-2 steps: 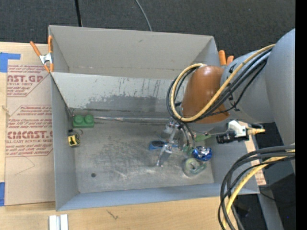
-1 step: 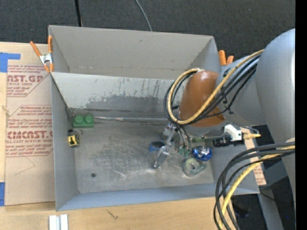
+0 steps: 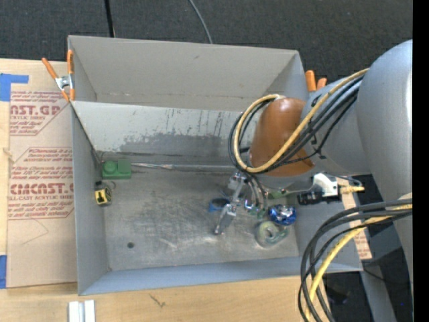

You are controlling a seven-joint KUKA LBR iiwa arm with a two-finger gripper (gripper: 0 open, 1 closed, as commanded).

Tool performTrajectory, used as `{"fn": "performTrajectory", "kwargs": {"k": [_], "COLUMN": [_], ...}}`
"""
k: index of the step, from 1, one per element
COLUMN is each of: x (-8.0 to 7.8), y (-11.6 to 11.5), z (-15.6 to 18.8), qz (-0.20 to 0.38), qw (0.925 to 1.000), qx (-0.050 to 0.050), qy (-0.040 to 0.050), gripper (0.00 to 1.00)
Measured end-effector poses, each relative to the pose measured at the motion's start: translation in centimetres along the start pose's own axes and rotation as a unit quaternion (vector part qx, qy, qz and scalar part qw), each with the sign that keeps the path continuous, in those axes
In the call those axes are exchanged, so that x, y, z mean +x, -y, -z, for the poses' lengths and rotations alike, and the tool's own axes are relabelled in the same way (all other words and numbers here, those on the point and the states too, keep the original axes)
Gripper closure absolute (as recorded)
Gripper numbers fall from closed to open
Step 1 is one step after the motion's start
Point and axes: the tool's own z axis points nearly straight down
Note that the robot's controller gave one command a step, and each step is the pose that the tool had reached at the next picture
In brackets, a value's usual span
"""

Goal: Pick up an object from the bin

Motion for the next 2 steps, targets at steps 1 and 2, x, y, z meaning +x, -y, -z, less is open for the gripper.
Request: {"fn": "performTrajectory", "kwargs": {"k": [1,2], "x": [-0.3,-0.3], "y": [-0.1,-0.2], "z": [0.3,2.3], "qz": [0.000,0.000], "qw": [1.0000,1.0000], "qx": [-0.002,0.000], "qy": [0.0044,-0.0006], "gripper": [1.00,1.00]}}
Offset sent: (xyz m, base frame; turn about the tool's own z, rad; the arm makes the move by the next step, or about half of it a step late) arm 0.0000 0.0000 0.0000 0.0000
